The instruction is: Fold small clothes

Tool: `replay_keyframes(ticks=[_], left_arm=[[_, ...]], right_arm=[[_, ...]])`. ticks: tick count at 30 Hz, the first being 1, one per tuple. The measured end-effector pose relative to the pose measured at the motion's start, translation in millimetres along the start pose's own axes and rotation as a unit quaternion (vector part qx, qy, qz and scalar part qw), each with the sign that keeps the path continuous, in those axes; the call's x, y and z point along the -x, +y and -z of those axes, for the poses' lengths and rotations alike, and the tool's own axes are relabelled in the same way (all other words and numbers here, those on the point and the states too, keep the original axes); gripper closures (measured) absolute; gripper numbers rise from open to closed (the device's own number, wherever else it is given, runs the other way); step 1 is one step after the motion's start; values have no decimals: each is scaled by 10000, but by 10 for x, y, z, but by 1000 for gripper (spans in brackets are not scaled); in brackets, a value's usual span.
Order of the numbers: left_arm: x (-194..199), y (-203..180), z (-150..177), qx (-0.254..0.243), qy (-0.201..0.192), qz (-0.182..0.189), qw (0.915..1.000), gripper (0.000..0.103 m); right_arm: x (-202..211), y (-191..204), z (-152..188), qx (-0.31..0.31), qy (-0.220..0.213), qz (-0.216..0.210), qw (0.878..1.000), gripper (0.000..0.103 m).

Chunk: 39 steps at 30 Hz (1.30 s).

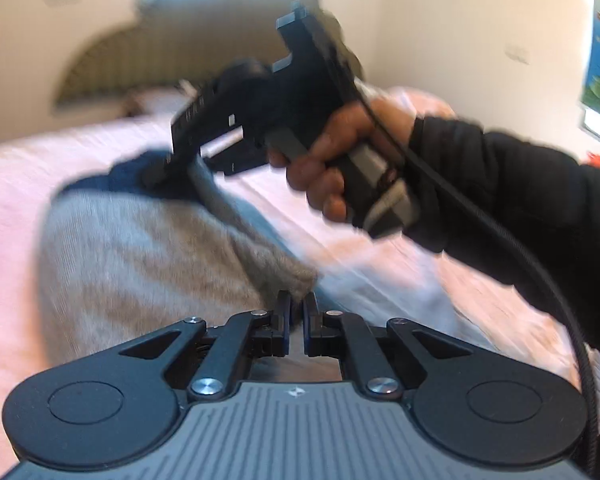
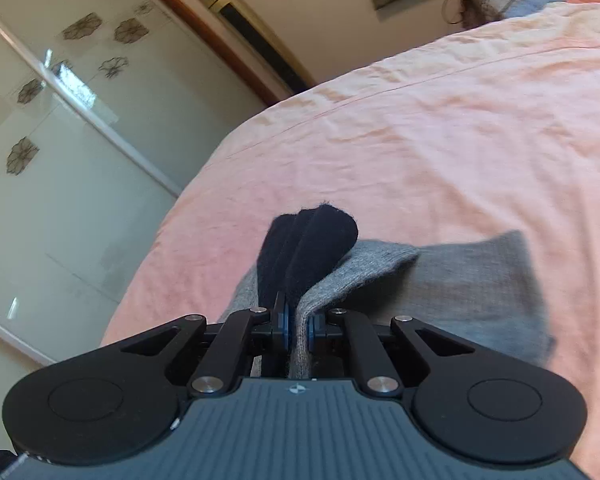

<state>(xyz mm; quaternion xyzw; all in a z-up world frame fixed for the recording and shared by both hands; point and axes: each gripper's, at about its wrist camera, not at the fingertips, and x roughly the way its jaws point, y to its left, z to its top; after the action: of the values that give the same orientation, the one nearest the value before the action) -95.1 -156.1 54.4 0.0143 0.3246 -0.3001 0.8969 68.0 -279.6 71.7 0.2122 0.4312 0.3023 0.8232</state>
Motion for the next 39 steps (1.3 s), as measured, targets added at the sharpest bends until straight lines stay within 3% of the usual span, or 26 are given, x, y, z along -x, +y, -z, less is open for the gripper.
replay_keyframes(ticks=[3,4,8,10,14,17,18,21,22,23,25,26,27,31,33,35,36,39], left_arm=[[-291,-104,148,-85,516,137,9985,99],[-335,-112,192,-130,587,98,9981,99],[-304,-93,205,-180,548,95,9983,99],[-207,-80,191,-240,477,347,9980,99],[140,-13,205,-370,-70,628,9973,96],[234,158,186,-137,-244,202,9994,94],[260,228,183,-73,-260,38,9996,93],[398,479,159,198,-404,-416,9981,93],[462,568,161,281,-478,-593,9967,93],[519,660,165,351,-535,-771,9950,89],[580,821,191,468,-578,-1063,9915,68],[605,866,176,566,-618,-1253,9886,45],[630,920,190,677,-692,-1422,9851,30],[709,1120,191,964,-782,-1605,9792,29],[690,1130,173,1008,-736,-1598,9792,29],[690,1123,186,991,-684,-1517,9811,29],[672,1088,180,967,-669,-1510,9815,29],[763,1054,202,886,-719,-1489,9823,29]], right_arm=[[23,-418,225,-308,17,432,9986,89],[12,-508,292,-438,-36,385,9983,89],[35,-570,426,-578,-286,162,9978,89],[74,-484,409,-439,-393,140,9982,89],[238,-422,401,-345,-625,-61,9974,89],[163,-595,541,-604,-329,189,9975,82],[197,-633,603,-753,-396,68,9964,81],[410,-580,728,-981,-604,-260,9930,57],[486,-530,775,-936,-666,-284,9930,56],[557,-472,827,-866,-659,-299,9936,56],[643,-346,931,-712,-521,-250,9958,56],[678,-275,998,-582,-403,-199,9973,56],[694,-207,1056,-436,-312,-119,9985,56],[694,41,1301,115,191,202,9995,56],[633,76,1369,228,349,416,9983,60],[603,37,1421,141,381,468,9981,77],[602,6,1421,56,373,451,9983,90],[739,118,1470,328,346,293,9984,91]])
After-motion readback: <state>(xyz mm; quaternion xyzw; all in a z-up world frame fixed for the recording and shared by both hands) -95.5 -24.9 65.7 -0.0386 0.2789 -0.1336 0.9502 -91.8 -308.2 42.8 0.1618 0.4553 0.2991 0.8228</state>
